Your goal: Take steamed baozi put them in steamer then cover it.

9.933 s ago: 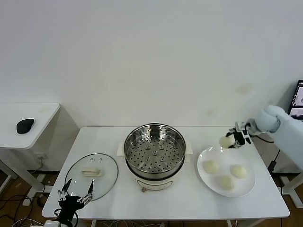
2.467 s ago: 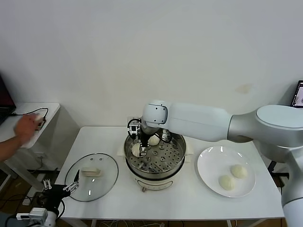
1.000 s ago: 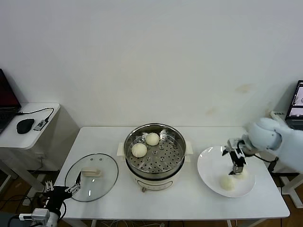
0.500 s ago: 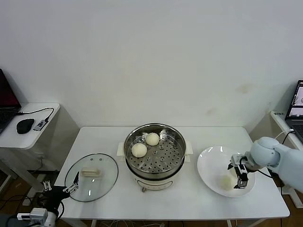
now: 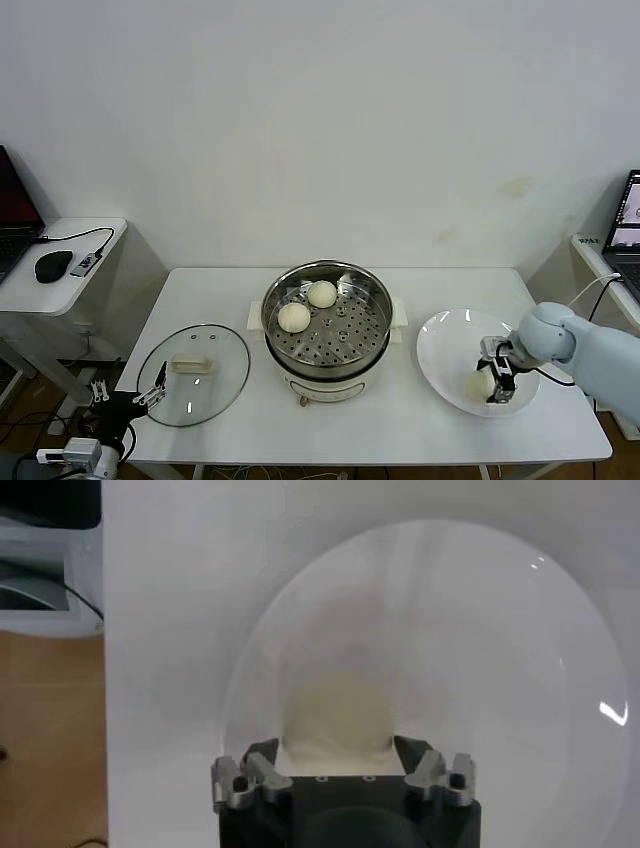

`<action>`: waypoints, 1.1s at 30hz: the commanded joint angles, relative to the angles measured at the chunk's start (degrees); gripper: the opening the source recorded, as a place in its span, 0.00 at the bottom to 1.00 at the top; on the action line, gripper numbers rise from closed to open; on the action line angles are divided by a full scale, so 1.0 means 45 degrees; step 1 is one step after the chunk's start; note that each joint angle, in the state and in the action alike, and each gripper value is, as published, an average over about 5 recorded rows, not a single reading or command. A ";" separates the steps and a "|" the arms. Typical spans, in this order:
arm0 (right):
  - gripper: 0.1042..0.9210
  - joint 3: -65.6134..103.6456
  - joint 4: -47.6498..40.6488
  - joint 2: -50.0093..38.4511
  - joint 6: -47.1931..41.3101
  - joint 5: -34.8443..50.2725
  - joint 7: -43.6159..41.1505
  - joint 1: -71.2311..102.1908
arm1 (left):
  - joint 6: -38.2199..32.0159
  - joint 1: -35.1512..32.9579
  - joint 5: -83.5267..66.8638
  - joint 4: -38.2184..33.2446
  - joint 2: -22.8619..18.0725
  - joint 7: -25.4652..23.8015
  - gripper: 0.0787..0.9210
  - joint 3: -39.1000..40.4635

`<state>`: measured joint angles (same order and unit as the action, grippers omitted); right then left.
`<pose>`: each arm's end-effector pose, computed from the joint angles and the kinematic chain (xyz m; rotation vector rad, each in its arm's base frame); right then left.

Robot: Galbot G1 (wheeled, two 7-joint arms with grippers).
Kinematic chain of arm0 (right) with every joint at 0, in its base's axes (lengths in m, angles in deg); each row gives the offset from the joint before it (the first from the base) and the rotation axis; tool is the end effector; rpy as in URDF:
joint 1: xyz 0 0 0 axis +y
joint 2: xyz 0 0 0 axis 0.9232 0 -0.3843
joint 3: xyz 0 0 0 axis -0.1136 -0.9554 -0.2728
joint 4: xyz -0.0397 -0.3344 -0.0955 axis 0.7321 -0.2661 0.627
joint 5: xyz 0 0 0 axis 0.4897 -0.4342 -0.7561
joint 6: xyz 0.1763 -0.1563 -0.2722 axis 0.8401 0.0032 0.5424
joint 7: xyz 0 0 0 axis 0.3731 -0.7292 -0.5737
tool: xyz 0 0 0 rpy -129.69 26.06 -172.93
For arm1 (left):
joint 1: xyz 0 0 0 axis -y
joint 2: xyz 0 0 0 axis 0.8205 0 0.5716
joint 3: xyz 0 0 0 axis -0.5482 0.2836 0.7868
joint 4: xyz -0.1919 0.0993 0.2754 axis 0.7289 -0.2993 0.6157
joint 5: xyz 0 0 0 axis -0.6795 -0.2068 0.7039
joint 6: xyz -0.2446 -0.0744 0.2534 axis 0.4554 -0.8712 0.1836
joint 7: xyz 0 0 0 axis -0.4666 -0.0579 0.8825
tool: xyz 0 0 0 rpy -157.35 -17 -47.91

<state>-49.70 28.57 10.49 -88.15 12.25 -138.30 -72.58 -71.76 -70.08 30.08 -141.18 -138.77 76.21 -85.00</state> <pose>0.4305 -0.1815 -0.2442 1.1842 -1.3325 1.2908 0.1705 0.1610 -0.3244 0.0728 -2.9386 -0.3374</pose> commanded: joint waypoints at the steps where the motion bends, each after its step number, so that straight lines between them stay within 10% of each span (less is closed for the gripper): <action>1: 0.65 0.0202 -0.0186 0.0214 0.0017 -0.0065 0.0045 0.0207 | 0.0010 0.0018 0.0005 -0.0032 -0.0005 0.0004 0.88 -0.0020; 33: 0.60 -0.4885 0.0550 0.4040 -0.0061 0.4496 -0.0129 -1.0564 | -0.0110 0.0165 0.0050 0.0071 -0.0054 0.0061 0.88 0.0342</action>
<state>-63.26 29.74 19.35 -89.04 25.67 -140.23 -106.75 -71.94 -69.33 30.14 -141.17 -138.76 76.43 -83.80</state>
